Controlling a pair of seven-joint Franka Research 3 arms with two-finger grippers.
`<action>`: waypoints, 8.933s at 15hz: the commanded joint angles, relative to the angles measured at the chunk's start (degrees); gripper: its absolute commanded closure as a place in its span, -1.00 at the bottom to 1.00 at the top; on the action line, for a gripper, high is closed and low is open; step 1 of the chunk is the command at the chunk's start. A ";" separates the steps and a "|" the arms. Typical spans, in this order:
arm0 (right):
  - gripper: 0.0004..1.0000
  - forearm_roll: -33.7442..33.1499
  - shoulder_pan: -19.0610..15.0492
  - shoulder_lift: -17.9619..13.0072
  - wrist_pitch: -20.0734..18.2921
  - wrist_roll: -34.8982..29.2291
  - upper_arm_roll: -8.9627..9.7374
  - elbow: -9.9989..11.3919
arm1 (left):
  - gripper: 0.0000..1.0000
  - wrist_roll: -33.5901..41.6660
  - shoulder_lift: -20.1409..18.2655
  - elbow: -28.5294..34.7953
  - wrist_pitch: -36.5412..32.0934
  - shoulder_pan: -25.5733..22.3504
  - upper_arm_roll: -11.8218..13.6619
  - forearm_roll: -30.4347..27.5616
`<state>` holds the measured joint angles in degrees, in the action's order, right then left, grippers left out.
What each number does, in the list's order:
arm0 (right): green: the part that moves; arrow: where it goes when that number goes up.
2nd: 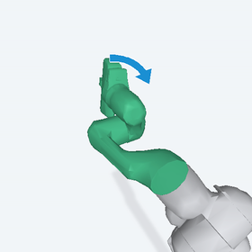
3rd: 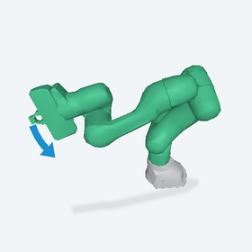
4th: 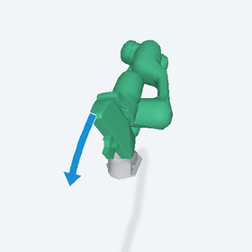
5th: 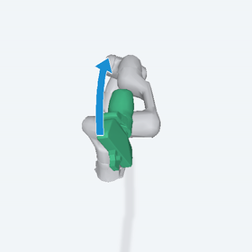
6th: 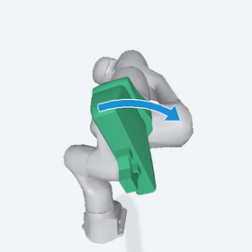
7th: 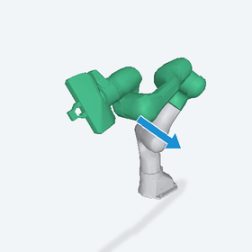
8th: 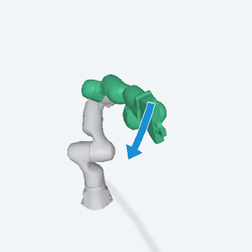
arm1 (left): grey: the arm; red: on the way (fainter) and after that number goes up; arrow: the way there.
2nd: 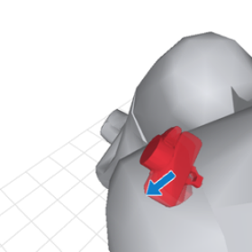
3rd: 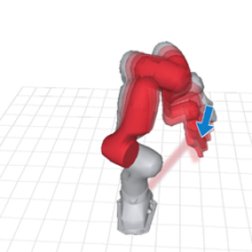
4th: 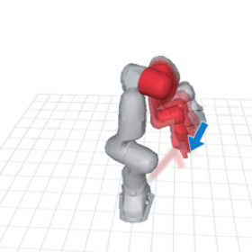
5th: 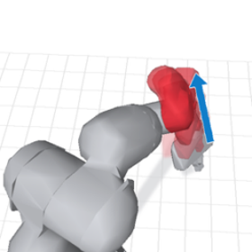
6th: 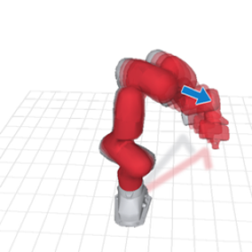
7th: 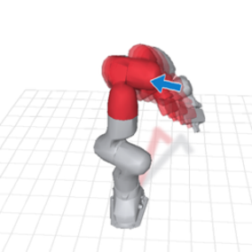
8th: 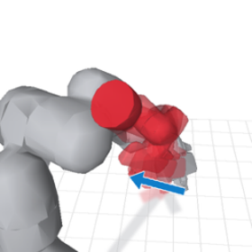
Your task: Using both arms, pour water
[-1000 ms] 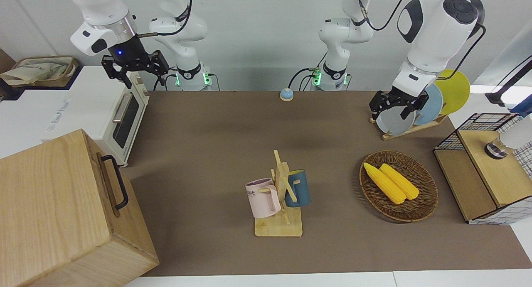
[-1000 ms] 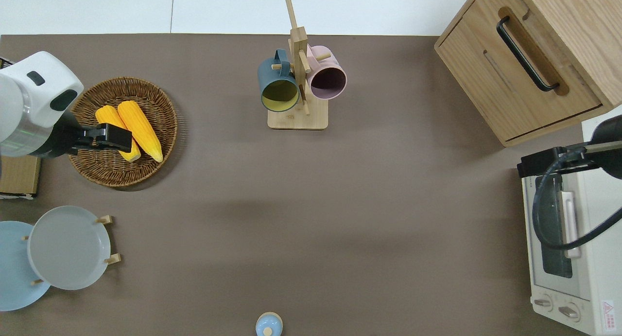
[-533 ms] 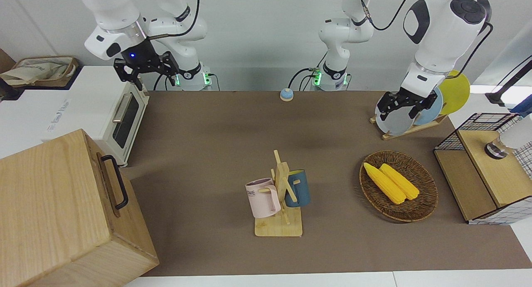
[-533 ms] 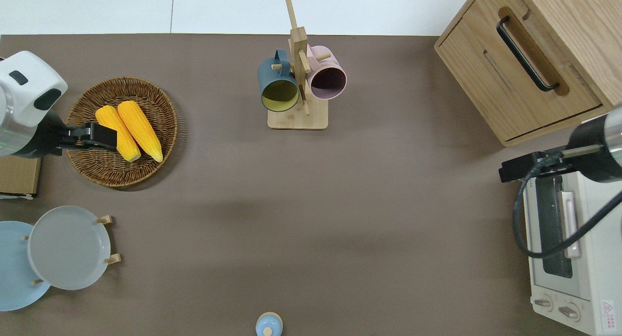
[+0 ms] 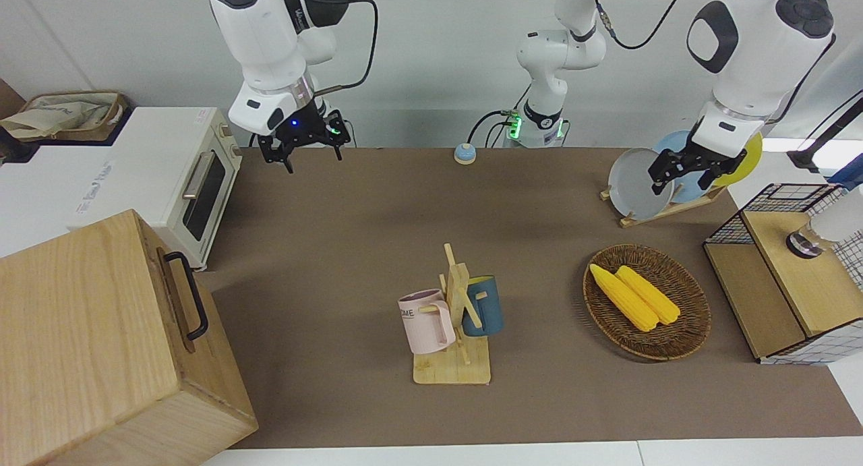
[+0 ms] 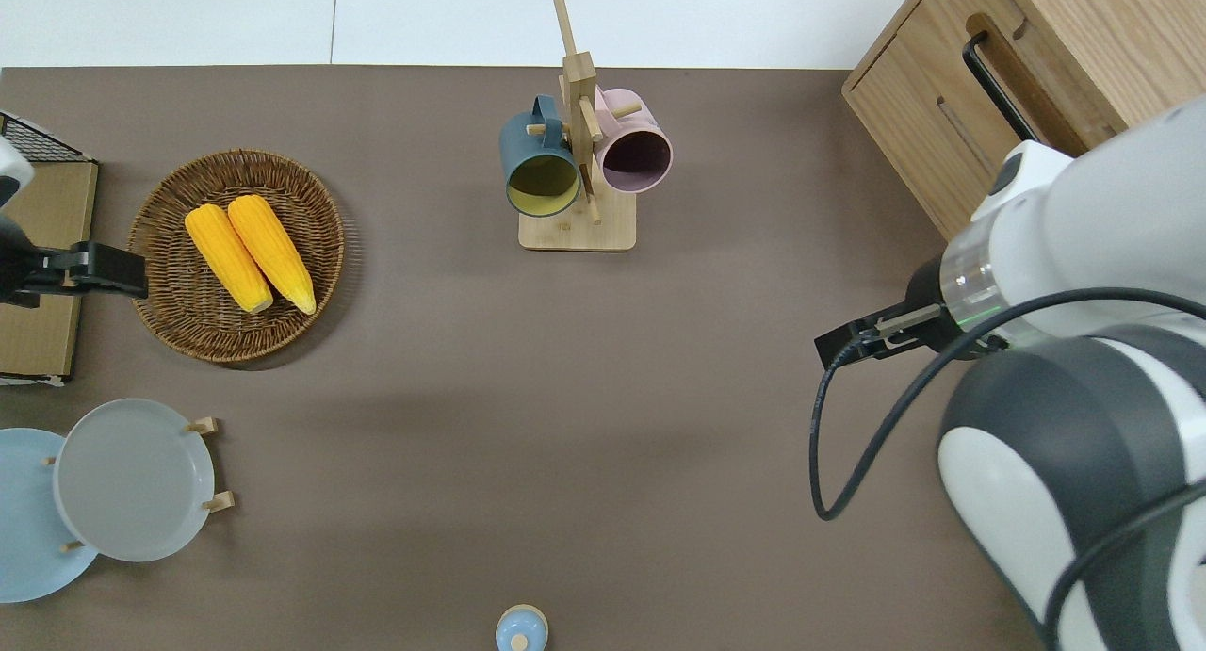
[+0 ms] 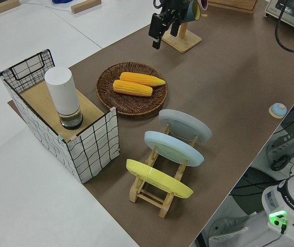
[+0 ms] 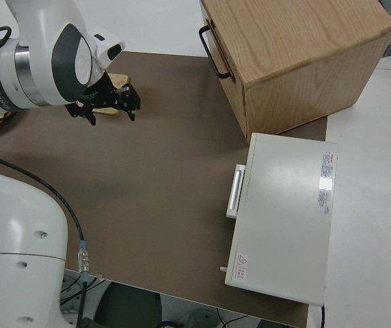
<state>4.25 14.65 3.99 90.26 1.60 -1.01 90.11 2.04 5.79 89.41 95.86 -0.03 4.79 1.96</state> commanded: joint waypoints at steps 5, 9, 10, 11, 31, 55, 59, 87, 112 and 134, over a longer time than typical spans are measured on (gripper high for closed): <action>-0.98 1.90 5.03 6.02 13.08 -1.16 -0.31 1.29 | -1.00 10.77 0.10 -0.46 0.91 -7.78 -0.04 0.50; -0.98 1.81 5.30 9.18 20.54 -0.98 -0.31 1.12 | -1.00 18.33 0.72 -0.90 2.05 -13.23 0.05 -0.37; -0.98 1.81 5.47 10.32 23.26 -0.98 -0.31 0.94 | -1.00 19.74 1.07 -1.08 2.40 -15.24 0.05 -2.12; -0.98 1.72 6.08 11.38 25.90 -0.89 -0.22 0.77 | -1.00 21.84 1.07 -1.25 2.93 -17.27 0.05 -3.70; -0.37 1.46 6.17 30.72 50.63 9.83 -0.30 -13.91 | -1.00 37.15 4.41 -0.29 19.01 -29.15 0.22 -9.69; 1.00 1.28 5.65 29.85 47.29 8.86 -0.57 -15.67 | -1.00 47.70 8.19 7.62 40.28 -30.21 -0.74 -31.23; 1.00 1.28 5.30 28.88 45.71 9.13 -0.83 -15.67 | -0.99 47.79 8.45 7.27 40.90 -29.86 -0.83 -32.02; 1.00 -7.51 -1.56 18.43 15.13 13.27 -1.71 -5.50 | 1.00 33.47 9.25 -2.92 34.94 -29.24 -0.74 -25.79; 1.00 20.97 28.94 36.61 21.09 -52.75 -1.01 -16.28 | 1.00 4.47 -14.92 22.99 30.18 -12.19 -1.97 -8.82; -0.98 21.24 19.73 20.28 10.12 -54.61 -2.06 -13.74 | 1.00 1.03 -25.38 35.92 21.74 -11.84 -9.88 -8.91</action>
<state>25.83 38.56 29.28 104.12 -54.54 -3.39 73.33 3.53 -16.69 124.42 118.84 -12.41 -5.31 -7.67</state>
